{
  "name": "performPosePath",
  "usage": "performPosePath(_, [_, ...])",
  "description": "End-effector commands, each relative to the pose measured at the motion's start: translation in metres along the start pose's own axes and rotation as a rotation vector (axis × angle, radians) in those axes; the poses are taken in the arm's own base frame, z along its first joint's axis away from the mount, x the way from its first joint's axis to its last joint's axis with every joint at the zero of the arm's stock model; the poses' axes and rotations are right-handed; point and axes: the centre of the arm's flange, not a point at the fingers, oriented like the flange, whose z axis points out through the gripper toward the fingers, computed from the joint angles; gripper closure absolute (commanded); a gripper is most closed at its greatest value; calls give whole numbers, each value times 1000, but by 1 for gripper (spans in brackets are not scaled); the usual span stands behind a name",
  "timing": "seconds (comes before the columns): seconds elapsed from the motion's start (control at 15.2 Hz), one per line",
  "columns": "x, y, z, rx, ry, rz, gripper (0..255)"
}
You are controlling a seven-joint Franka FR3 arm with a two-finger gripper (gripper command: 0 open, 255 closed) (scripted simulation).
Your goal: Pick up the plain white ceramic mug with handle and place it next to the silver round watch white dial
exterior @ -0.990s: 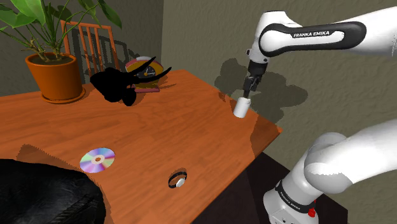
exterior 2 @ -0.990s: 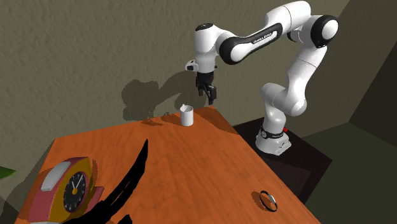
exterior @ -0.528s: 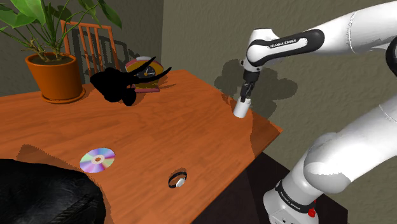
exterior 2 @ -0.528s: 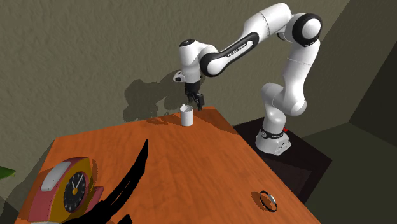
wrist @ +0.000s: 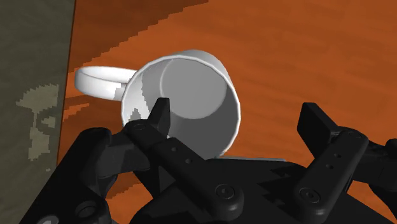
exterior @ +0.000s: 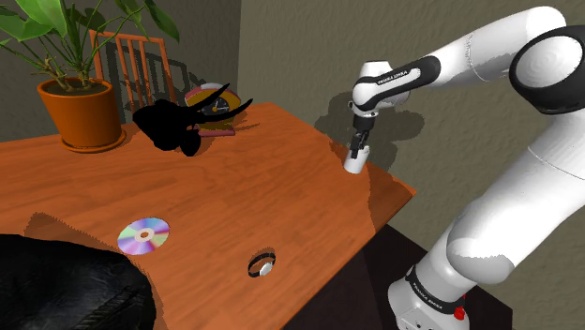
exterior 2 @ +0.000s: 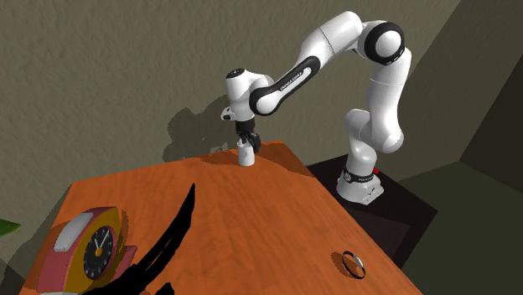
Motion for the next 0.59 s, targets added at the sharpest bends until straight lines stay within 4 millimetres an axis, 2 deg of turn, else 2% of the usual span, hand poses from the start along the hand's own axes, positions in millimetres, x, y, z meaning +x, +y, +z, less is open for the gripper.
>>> performPosePath(0.0, [1,0,11,0,0,-1,0])
performPosePath(0.2, [1,0,24,0,0,-1,0])
performPosePath(0.53, [1,0,24,0,0,-1,0])
